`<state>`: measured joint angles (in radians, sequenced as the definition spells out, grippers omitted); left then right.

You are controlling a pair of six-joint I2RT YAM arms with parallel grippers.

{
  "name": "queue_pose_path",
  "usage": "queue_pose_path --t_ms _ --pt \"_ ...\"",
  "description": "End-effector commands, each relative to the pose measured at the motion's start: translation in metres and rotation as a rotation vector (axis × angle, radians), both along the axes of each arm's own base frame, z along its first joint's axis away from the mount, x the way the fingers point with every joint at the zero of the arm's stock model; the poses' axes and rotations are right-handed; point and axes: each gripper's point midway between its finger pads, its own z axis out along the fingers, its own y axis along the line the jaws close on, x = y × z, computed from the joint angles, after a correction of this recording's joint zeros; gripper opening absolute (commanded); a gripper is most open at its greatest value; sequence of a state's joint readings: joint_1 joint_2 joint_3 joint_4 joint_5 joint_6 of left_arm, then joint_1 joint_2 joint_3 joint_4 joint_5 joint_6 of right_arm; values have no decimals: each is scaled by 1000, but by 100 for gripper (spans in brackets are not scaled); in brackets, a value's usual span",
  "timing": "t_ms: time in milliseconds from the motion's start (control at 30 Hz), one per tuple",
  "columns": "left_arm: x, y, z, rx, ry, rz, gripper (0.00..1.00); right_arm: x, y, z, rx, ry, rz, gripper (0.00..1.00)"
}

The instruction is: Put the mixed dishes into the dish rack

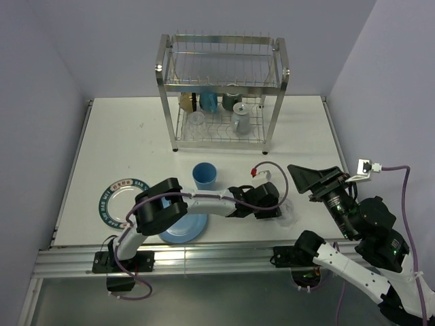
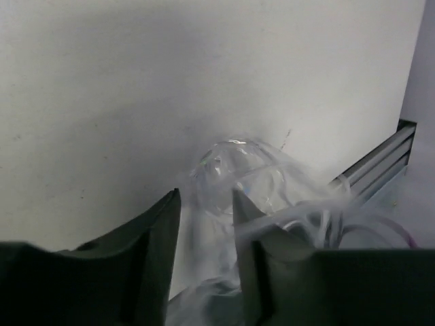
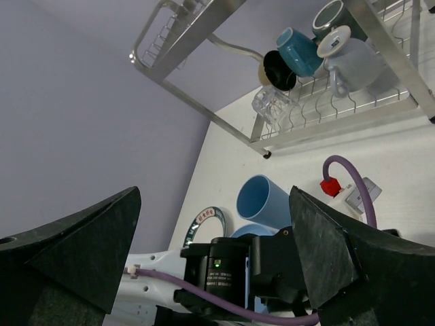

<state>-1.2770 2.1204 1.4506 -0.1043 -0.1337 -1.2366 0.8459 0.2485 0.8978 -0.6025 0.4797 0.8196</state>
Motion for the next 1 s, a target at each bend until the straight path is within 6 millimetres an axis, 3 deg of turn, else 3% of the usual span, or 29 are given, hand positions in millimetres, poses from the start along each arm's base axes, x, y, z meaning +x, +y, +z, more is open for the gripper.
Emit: queue_pose_path --t_ms 0,67,100,200,267,300,333,367,400,433,533,567,600,633,667,700,733,767,800,833,867,900,967 --pt "2 -11 14 -35 -1 -46 37 0 -11 6 -8 -10 -38 97" --pt "9 -8 27 -66 -16 -48 16 1 -9 4 -11 -2 -37 97" --pt "13 -5 36 -83 -31 -42 0 2 -7 3 -9 1 -33 97" --pt "38 25 81 -112 -132 23 0 0 -1 5 26 3 -5 98" --pt "53 61 119 -166 -222 59 0 -1 8 9 60 -3 29 100" --pt "50 88 140 -226 -263 62 0 -3 19 6 80 6 80 100" --pt "62 97 173 -342 -338 79 0 -4 26 6 99 9 110 100" --pt "61 110 186 -399 -370 81 0 -5 34 14 137 -13 146 100" --pt "58 122 204 -464 -407 72 0 -5 45 8 157 4 184 100" --pt "55 144 225 -535 -472 82 0 -10 58 17 195 -18 255 100" --pt "42 178 251 -609 -583 68 0 -16 87 13 271 -1 385 100" --pt "38 186 265 -663 -622 74 0 -18 93 24 316 -36 418 100" --pt "30 202 266 -694 -652 78 0 -14 103 14 327 -5 437 100" --pt "27 211 272 -731 -678 90 0 -15 108 20 353 -22 465 100" --pt "23 222 286 -802 -719 109 0 -13 114 12 364 -2 475 100" --pt "19 231 273 -806 -721 117 0 -8 122 2 354 27 480 100" --pt "14 247 292 -874 -765 145 0 -10 125 16 399 -25 510 100" --pt "13 253 292 -885 -772 158 0 -12 131 16 411 -34 543 100" --pt "11 259 294 -899 -782 170 0 -7 139 3 416 -2 552 100" --pt "9 267 292 -909 -789 184 0 -6 143 4 429 -7 564 100" --pt "8 270 292 -912 -794 186 0 -10 146 16 467 -55 601 100" --pt "7 272 289 -916 -797 187 0 -6 155 6 482 -15 618 100" --pt "4 278 293 -935 -814 191 0 -8 160 15 527 -38 655 100"
